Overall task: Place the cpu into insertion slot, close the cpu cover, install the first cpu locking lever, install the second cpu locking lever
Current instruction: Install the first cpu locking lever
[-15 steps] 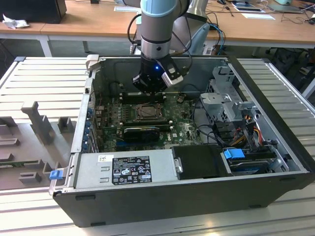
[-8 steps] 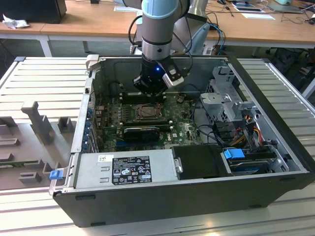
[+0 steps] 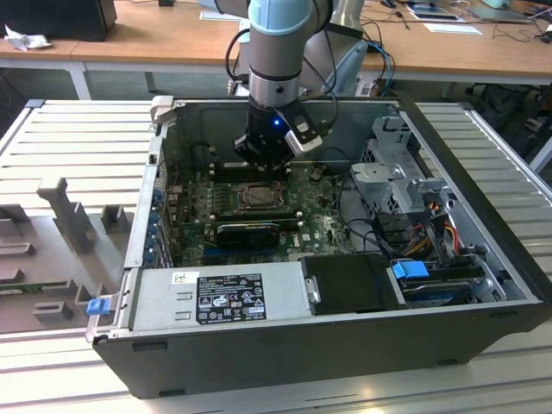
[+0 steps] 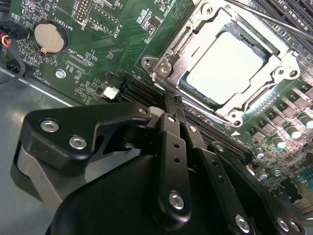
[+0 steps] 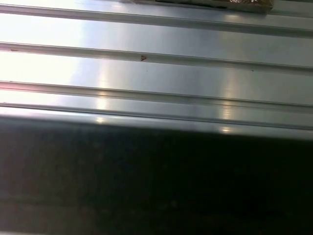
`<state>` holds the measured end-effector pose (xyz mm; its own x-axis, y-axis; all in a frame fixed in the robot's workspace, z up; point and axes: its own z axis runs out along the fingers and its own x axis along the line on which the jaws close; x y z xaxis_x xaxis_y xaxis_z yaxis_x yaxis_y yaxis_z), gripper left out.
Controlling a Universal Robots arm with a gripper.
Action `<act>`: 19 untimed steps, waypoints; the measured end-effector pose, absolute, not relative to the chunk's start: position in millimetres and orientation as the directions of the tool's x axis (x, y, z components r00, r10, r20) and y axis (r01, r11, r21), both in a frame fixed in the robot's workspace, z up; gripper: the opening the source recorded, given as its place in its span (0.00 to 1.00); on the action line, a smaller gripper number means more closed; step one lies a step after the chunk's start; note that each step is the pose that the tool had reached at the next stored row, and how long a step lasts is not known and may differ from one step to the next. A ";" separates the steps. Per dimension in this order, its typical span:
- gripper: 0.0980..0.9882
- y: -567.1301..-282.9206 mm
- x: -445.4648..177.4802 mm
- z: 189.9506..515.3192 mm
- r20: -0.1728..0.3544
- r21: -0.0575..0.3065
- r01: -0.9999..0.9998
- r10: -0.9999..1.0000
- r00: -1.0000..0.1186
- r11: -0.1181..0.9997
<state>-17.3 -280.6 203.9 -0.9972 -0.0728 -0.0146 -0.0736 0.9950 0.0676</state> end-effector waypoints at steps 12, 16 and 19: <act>0.01 -280.7 -17.3 204.9 -0.014 0.059 -0.074 -0.073 -0.997 0.996; 0.01 -280.7 -17.3 204.9 -0.014 0.053 -0.074 -0.073 -0.997 0.996; 0.01 -280.7 -17.3 204.9 -0.013 0.049 -0.074 -0.073 -0.997 0.996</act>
